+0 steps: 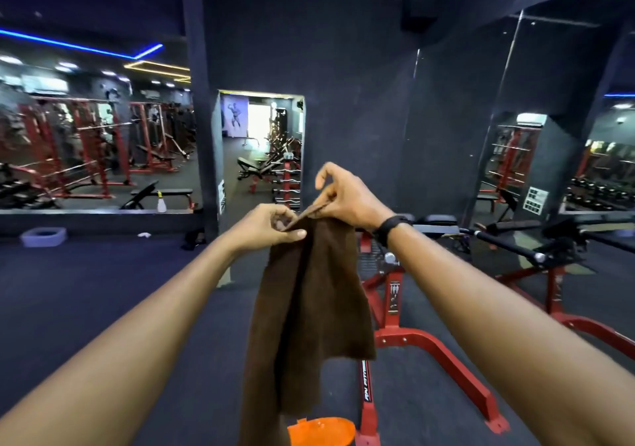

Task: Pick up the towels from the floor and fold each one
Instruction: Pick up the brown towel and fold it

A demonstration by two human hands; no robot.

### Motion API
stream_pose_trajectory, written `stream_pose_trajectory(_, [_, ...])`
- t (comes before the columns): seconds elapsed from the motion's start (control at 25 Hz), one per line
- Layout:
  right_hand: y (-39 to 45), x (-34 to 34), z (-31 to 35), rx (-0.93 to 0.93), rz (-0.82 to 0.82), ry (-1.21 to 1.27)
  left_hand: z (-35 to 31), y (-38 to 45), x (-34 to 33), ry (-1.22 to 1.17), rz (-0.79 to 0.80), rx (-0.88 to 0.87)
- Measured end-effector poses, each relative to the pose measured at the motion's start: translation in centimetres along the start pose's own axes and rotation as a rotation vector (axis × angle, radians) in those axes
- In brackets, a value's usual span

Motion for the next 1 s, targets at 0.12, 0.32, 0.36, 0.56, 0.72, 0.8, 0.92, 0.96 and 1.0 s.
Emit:
stream_pose_trajectory(0.12, [1.0,-0.2,0.3,0.098,0.059,-0.064,-1.6,0.4,-1.5,0.139,-0.057,-0.065])
stream_pose_trajectory(0.32, [-0.7,-1.4,-5.4,-0.032,0.164,0.004,-1.4,-0.5,0.1,0.042,-0.343,-0.062])
stream_pose_trajectory(0.36, [-0.8,-1.8,-5.5,-0.028,0.166,0.048,-1.3,-0.6,0.3,-0.004,-0.320,-0.061])
stream_pose_trajectory(0.56, [0.8,-3.1,-3.7,0.085,0.104,-0.026,-2.3,-0.1,-1.8,0.031,-0.280,-0.150])
stream_pose_trajectory(0.72, [-0.7,-3.1,-5.5,0.003,0.162,0.111,-2.5,0.4,0.0,-0.076,-0.562,-0.164])
stream_pose_trajectory(0.8, [-2.2,-4.0,-7.0,-0.035,0.208,0.036,-3.0,0.4,1.3,-0.136,-0.694,-0.165])
stream_pose_trajectory(0.92, [-4.9,-6.4,-9.2,-0.096,0.362,-0.101,-3.4,0.7,2.8,-0.286,-0.837,-0.152])
stream_pose_trajectory(0.96, [-5.7,-6.8,-9.7,-0.122,0.414,-0.177,-3.3,0.7,3.3,-0.337,-0.873,-0.134])
stream_pose_trajectory(1.0, [-6.4,-7.1,-10.3,-0.157,0.453,-0.249,-3.1,0.6,3.8,-0.365,-0.898,-0.116])
Point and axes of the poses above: each hand's wrist, its own y-axis towards the middle knuckle, its own x-axis out of the back of the hand, z = x × y, the point moved 1 cm from there along y, towards the middle knuckle, and after that the axes turned 12 degrees about -y, right-handed, at the moved point
